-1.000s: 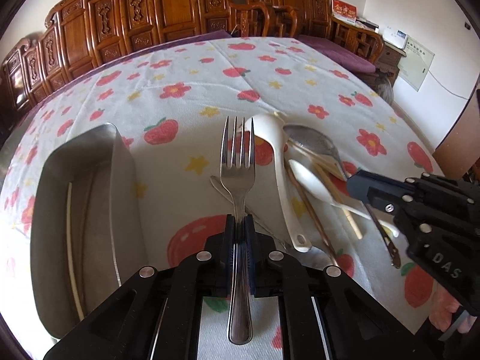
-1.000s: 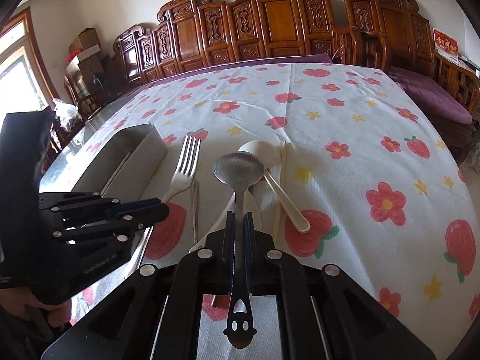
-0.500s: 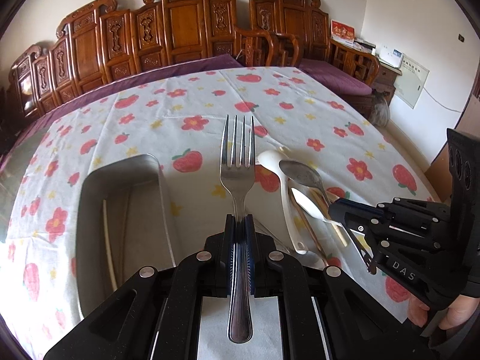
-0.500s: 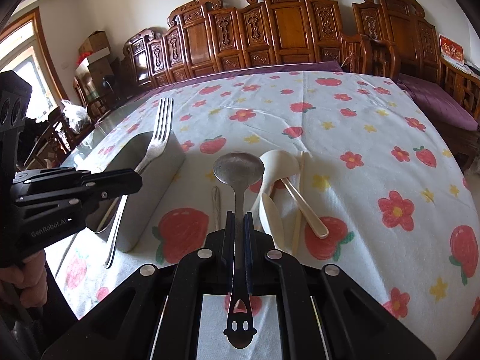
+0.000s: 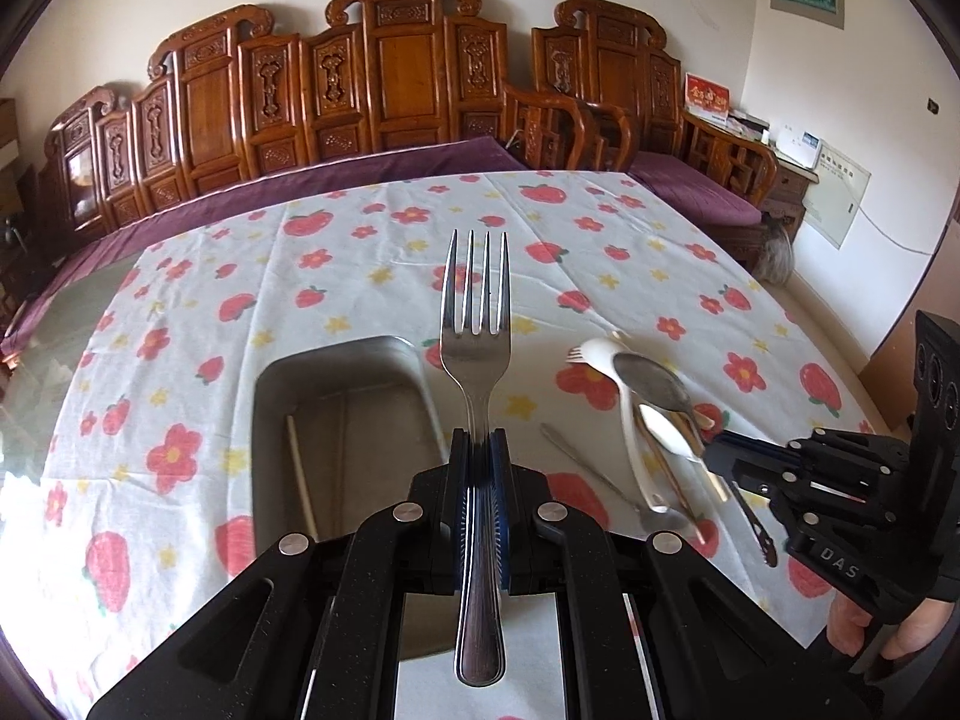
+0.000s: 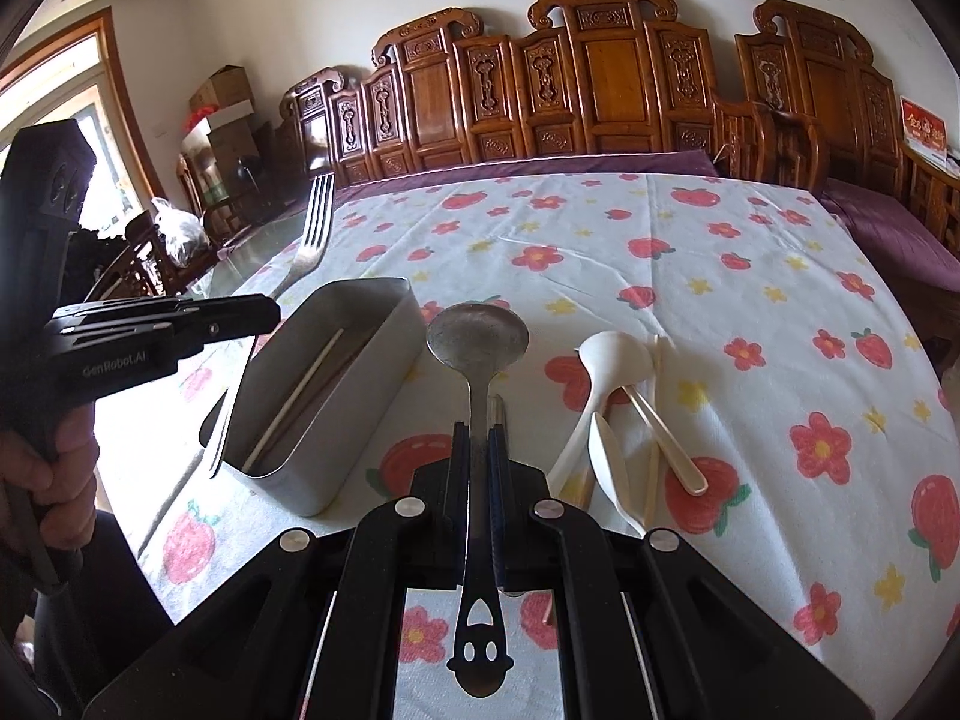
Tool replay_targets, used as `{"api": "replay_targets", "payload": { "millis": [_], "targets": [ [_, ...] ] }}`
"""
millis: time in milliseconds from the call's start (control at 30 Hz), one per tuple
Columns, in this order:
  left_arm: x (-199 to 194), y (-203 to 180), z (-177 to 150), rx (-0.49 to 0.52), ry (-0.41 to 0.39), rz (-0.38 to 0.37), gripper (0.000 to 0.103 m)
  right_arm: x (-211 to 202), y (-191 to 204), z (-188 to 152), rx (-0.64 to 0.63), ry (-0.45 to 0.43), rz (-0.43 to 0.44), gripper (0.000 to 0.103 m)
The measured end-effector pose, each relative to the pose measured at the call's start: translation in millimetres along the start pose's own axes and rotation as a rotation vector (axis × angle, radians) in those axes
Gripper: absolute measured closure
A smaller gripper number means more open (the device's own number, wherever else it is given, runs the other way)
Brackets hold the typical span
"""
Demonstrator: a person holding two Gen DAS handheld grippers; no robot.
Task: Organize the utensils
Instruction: 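Carry the fork into the steel tray with the left tool and open it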
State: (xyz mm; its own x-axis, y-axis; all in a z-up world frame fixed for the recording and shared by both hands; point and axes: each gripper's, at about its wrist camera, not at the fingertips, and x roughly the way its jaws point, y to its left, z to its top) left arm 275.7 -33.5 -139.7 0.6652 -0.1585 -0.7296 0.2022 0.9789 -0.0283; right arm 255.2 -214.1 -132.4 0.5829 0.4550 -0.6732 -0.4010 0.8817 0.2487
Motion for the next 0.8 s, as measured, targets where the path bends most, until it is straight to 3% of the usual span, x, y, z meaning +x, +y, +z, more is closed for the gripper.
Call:
{"api": "replay_targets", "payload": {
  "millis": [433, 800],
  "targets": [
    [37.8, 59.4, -15.4, -0.082, 0.064, 0.059, 0.097, 0.3, 8.0, 0.0, -0.009, -0.012, -0.027, 0.096],
    [64.9, 59.5, -27.2, -0.063, 0.141, 0.06, 0.097, 12.3, 9.5, -2.9, -0.017, 0.019, -0.036, 0.096]
  ]
}}
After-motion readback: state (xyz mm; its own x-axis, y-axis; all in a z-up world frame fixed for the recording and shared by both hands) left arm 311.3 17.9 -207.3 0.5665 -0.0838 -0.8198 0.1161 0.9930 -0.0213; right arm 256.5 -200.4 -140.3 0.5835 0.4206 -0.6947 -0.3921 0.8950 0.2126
